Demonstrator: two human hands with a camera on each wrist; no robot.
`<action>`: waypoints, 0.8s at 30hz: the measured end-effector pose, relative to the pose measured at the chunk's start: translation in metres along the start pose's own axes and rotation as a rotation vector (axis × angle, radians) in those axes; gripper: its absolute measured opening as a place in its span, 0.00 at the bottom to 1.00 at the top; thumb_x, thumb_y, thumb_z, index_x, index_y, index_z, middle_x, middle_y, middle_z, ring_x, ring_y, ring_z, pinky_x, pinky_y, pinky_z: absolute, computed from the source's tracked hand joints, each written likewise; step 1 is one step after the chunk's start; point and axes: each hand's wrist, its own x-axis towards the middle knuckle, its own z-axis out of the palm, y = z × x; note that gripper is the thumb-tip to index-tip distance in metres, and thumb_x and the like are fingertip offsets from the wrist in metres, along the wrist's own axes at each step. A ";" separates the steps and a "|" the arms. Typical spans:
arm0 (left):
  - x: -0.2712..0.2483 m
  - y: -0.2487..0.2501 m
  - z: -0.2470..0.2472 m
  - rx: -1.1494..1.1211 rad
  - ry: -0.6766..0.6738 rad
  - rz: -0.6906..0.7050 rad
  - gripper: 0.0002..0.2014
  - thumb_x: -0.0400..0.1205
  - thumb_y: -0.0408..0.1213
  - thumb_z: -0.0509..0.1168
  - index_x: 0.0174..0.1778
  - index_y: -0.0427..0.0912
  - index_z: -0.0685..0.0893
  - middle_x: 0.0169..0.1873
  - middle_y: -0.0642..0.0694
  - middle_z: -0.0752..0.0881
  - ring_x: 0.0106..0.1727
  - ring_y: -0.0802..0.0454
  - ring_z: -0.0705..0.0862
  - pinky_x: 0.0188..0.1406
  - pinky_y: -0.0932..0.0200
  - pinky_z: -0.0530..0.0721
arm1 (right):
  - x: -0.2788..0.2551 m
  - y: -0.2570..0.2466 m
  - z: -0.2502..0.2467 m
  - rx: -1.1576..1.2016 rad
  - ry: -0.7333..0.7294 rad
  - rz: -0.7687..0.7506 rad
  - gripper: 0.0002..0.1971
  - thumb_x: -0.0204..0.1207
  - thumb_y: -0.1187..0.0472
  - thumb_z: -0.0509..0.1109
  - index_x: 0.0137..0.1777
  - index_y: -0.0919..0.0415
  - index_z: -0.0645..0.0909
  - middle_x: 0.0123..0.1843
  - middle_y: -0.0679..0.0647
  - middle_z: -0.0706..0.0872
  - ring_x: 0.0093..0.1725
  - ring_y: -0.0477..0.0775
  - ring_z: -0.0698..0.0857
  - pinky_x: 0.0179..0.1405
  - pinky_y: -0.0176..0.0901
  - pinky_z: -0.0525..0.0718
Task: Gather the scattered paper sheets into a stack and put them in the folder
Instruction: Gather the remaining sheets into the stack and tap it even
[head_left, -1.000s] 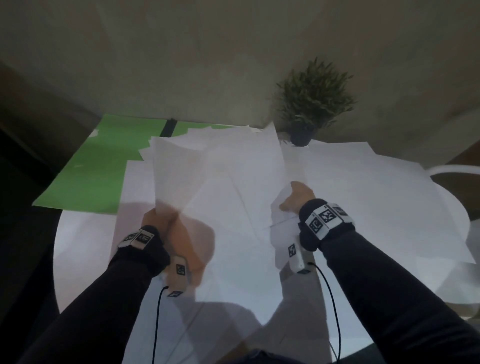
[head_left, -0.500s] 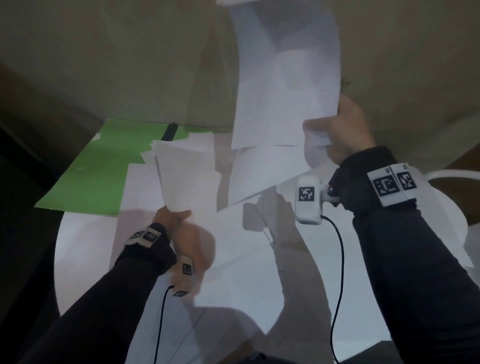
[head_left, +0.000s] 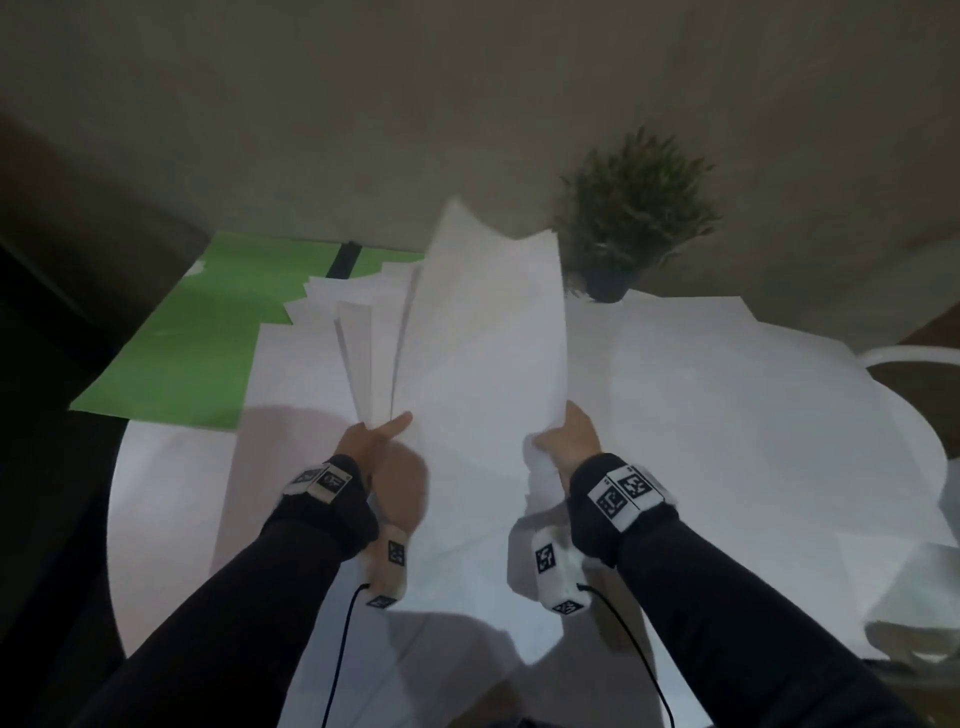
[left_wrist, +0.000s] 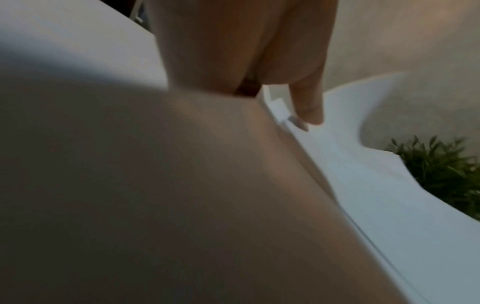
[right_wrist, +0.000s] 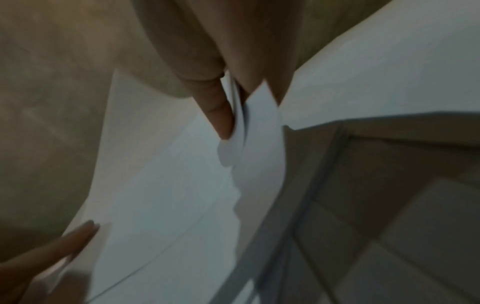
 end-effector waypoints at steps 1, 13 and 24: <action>-0.006 0.004 0.002 0.016 0.018 0.043 0.44 0.57 0.58 0.81 0.60 0.27 0.82 0.48 0.34 0.88 0.51 0.36 0.86 0.59 0.43 0.84 | -0.001 0.001 0.001 -0.024 -0.017 0.016 0.18 0.73 0.71 0.65 0.64 0.68 0.75 0.61 0.64 0.82 0.61 0.66 0.81 0.62 0.55 0.82; -0.023 0.012 0.005 0.022 -0.161 0.102 0.16 0.72 0.28 0.73 0.55 0.34 0.83 0.47 0.33 0.87 0.45 0.37 0.84 0.51 0.43 0.83 | -0.014 0.005 -0.019 -0.469 -0.119 -0.140 0.06 0.72 0.61 0.72 0.47 0.58 0.81 0.37 0.46 0.78 0.45 0.53 0.77 0.35 0.33 0.73; -0.025 0.011 -0.004 0.162 -0.248 0.054 0.14 0.71 0.16 0.68 0.50 0.34 0.82 0.50 0.32 0.86 0.56 0.30 0.82 0.63 0.35 0.79 | 0.008 0.035 -0.106 -0.557 0.431 0.383 0.42 0.68 0.41 0.73 0.78 0.54 0.59 0.79 0.65 0.60 0.78 0.71 0.60 0.75 0.66 0.63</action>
